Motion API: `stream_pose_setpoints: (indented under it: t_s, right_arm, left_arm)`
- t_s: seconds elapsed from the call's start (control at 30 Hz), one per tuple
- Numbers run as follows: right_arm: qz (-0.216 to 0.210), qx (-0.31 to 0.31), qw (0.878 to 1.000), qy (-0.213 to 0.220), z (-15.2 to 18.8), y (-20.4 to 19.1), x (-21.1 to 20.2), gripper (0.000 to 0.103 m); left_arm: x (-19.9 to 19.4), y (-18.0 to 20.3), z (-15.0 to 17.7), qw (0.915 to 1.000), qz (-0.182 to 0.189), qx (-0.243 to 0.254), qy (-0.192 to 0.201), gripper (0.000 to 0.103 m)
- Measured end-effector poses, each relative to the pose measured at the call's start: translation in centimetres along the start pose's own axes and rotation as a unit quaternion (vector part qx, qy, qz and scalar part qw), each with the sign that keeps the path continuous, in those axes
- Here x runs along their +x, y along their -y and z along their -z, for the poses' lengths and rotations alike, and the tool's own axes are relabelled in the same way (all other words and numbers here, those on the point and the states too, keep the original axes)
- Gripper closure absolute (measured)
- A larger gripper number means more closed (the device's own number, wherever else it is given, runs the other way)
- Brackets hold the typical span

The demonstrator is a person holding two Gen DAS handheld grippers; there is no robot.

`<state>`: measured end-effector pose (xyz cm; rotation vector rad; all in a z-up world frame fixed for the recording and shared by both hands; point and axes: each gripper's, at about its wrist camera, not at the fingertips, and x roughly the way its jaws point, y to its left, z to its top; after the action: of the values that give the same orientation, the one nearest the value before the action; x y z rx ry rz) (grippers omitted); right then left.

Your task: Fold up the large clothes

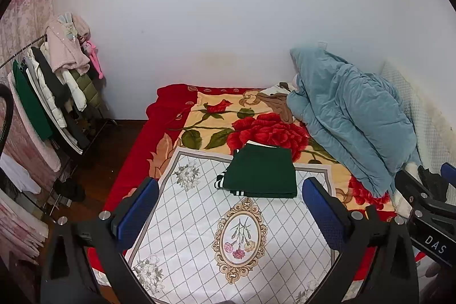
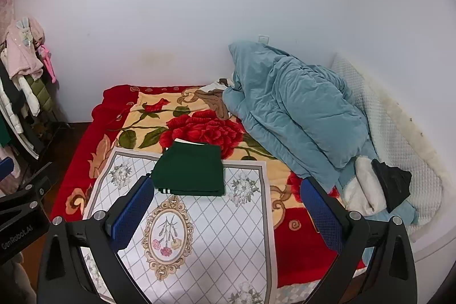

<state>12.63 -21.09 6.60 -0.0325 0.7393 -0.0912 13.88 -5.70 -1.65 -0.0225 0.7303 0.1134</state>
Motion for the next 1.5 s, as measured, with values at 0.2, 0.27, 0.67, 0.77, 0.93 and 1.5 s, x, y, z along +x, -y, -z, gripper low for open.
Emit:
stream_pose_setpoints:
  t_s: [0.2,0.27,0.67,0.77,0.93,1.5]
  right_arm:
    - [-0.007,-0.003,1.000,-0.003,-0.1,0.0,0.4,0.000]
    - [-0.009,-0.004,1.000,-0.005,-0.1,-0.1,0.7,0.000]
    - [-0.009,-0.005,1.000,-0.006,0.4,0.2,0.7,0.000]
    - [-0.007,-0.005,1.000,-0.005,0.4,0.2,0.6,0.000]
    - [-0.007,-0.006,1.000,-0.002,0.3,0.6,0.8,0.000]
    - [-0.007,-0.007,1.000,0.000,0.4,1.3,0.8,0.000]
  left_arm:
    - [-0.2,0.1,0.0,1.0000,0.001,-0.001,-0.001,0.000]
    - [-0.5,0.2,0.1,1.0000,0.001,0.000,-0.001,0.000]
    - [-1.2,0.6,0.9,1.0000,-0.002,-0.002,-0.005,0.000]
    - [-1.3,0.6,0.9,1.0000,-0.002,-0.001,-0.003,0.000]
    - [-1.1,0.7,1.0,1.0000,-0.003,-0.002,-0.003,0.000]
    - [-1.4,0.5,1.0,1.0000,-0.006,-0.004,-0.003,0.000]
